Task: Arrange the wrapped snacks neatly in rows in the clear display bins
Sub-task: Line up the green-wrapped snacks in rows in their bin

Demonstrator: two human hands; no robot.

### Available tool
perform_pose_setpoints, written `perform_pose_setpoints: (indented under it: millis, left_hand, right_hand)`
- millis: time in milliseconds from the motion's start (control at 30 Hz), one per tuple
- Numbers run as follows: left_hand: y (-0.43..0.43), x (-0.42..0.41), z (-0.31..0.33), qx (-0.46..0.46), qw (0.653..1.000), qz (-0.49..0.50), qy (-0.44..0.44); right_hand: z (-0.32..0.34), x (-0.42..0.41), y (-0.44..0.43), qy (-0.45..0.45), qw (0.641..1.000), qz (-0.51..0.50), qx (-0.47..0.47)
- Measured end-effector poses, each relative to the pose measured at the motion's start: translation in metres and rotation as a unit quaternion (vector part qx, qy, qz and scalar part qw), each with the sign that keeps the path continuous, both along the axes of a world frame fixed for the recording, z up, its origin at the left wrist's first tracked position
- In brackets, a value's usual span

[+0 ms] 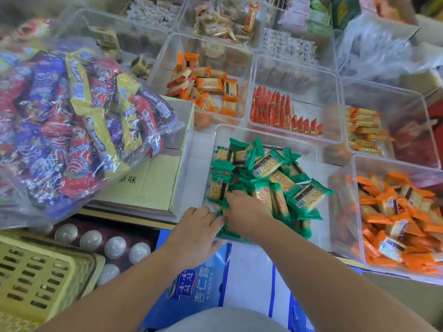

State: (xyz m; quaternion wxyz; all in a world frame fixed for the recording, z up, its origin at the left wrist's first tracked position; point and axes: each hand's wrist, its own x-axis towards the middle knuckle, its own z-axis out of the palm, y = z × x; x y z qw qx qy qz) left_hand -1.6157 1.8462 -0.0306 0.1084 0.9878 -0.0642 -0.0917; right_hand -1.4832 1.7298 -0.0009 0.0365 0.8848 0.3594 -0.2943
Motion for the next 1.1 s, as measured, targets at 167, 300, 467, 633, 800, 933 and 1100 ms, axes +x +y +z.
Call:
perform_pose_setpoints:
  millis: [167, 300, 467, 633, 800, 933, 1100]
  left_hand:
    - [0.004, -0.001, -0.003, -0.004, 1.0, -0.01, -0.017]
    - [0.006, -0.001, -0.008, -0.003, 1.0, -0.021, -0.014]
    - [0.007, -0.001, -0.012, -0.013, 0.999, -0.035, -0.024]
    - [0.007, 0.0, -0.014, -0.001, 0.999, -0.043, -0.026]
    - [0.009, -0.001, -0.013, -0.003, 0.999, -0.043, -0.029]
    - [0.008, 0.0, -0.011, -0.014, 0.997, -0.04, -0.059]
    - [0.007, -0.004, -0.007, -0.014, 0.997, -0.028, -0.071]
  right_hand:
    - [0.0, 0.001, 0.016, -0.053, 0.996, 0.025, -0.073]
    - [0.008, 0.006, 0.017, -0.048, 0.994, 0.018, -0.095]
    - [0.011, 0.006, 0.006, -0.029, 0.998, 0.037, -0.049]
    - [0.005, -0.003, -0.014, -0.029, 0.998, -0.006, 0.053]
    - [0.008, 0.002, -0.025, -0.047, 0.98, -0.129, 0.146]
    - [0.007, -0.004, -0.016, 0.026, 0.975, -0.147, 0.167]
    - [-0.004, -0.012, -0.004, 0.061, 0.981, -0.091, 0.157]
